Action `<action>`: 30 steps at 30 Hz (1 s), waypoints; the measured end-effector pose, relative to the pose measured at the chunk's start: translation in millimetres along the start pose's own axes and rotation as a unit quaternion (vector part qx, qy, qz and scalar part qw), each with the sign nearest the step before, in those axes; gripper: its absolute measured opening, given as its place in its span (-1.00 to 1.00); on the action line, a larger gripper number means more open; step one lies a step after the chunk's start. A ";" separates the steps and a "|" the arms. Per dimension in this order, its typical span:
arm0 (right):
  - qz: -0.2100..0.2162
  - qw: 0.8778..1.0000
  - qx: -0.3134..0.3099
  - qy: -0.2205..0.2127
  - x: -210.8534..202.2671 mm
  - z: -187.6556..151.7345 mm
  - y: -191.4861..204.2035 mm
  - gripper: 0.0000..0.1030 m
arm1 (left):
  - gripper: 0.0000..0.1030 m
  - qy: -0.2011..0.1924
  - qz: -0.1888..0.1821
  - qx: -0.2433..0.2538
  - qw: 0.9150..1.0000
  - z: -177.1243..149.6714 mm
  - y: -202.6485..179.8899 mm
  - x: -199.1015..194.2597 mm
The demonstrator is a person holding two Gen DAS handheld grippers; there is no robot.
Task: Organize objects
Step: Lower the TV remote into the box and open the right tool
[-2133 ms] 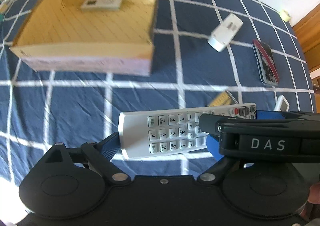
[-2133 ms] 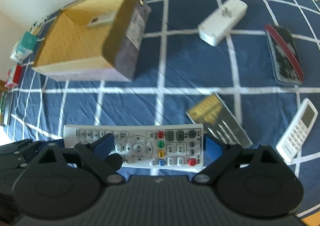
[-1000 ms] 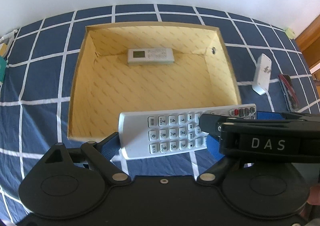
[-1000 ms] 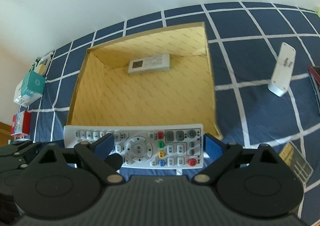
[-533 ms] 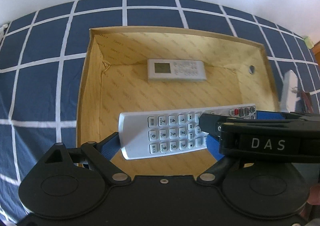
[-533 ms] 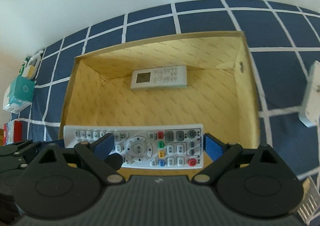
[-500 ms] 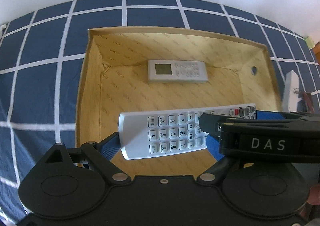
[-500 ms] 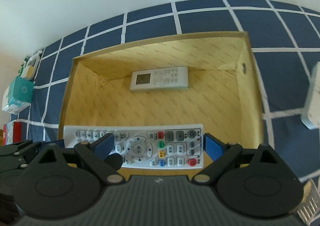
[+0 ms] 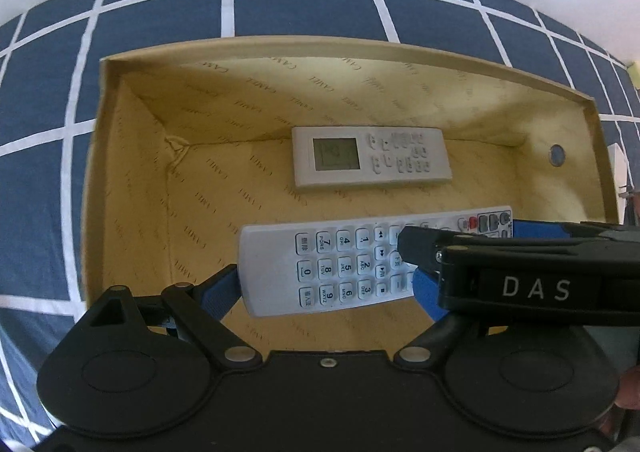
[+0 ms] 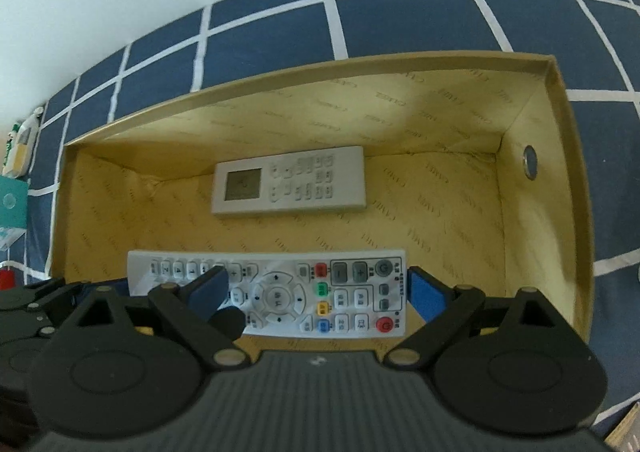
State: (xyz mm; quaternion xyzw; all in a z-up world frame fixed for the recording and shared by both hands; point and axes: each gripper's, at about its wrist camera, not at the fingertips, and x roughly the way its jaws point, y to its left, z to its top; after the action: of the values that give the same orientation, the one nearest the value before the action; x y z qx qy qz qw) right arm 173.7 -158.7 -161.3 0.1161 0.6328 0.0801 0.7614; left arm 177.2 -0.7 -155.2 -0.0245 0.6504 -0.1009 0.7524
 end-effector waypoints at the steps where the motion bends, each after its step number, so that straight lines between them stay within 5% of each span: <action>1: -0.001 1.000 0.002 0.001 2.4 1.3 -0.9 0.84 | 0.76 0.001 -0.001 0.002 1.000 1.7 0.5 2.5; 30: -0.027 0.999 0.016 0.018 35.7 22.2 -5.8 0.85 | 0.78 0.025 -0.027 -0.004 0.999 21.5 17.4 35.8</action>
State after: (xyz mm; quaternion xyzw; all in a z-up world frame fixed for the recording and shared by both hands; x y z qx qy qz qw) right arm 202.1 -156.3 -192.8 0.1100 0.6508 0.0516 0.7495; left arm 205.2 7.7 -189.8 -0.0429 0.6685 -0.1192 0.7329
